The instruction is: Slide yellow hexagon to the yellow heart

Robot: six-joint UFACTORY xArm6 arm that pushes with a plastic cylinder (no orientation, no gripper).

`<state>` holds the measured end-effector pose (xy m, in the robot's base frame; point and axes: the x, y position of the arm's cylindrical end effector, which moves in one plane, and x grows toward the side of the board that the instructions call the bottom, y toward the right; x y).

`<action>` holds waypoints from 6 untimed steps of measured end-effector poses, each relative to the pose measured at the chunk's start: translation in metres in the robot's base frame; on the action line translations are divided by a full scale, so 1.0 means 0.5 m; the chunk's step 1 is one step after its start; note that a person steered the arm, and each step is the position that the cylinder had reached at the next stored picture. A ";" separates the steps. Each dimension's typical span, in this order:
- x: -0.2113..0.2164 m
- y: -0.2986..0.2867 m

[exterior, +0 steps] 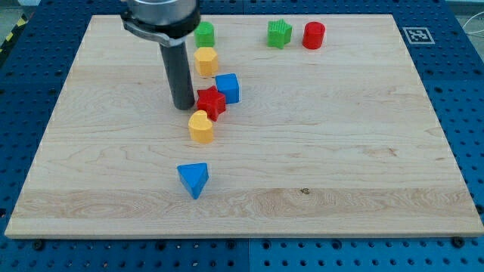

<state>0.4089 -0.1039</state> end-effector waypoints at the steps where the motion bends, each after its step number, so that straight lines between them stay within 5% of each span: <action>1: -0.086 -0.022; 3: -0.177 0.054; 6: -0.196 0.215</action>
<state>0.3111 0.0037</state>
